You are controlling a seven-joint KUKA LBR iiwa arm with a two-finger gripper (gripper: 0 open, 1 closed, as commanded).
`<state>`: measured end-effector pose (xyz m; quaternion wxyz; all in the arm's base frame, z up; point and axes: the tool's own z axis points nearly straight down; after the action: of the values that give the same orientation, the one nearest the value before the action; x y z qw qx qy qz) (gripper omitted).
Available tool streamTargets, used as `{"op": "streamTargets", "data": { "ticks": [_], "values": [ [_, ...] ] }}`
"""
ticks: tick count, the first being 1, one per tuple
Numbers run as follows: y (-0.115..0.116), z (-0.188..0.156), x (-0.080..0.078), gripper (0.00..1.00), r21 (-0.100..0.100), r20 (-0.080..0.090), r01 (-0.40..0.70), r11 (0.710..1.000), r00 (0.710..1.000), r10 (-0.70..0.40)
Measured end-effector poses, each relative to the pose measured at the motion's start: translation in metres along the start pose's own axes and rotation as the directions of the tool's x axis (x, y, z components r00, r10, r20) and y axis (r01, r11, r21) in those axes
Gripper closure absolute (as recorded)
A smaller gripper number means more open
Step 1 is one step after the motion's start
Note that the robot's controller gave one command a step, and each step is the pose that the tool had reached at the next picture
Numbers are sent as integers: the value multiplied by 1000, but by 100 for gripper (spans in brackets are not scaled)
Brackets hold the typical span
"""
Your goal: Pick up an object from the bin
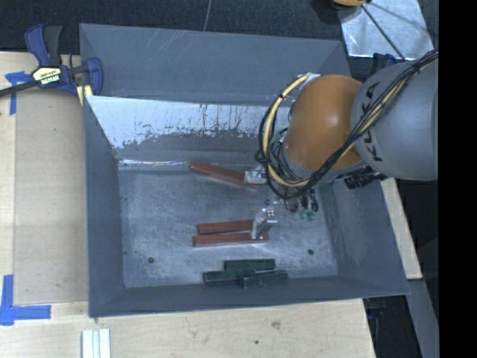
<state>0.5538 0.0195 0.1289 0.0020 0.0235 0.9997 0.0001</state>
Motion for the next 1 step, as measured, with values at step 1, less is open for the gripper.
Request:
{"op": "streamTargets", "data": {
  "ticks": [1],
  "values": [
    [21, 44, 12, 0, -1, 2, -61, 998, 998, 61]
  ]
}}
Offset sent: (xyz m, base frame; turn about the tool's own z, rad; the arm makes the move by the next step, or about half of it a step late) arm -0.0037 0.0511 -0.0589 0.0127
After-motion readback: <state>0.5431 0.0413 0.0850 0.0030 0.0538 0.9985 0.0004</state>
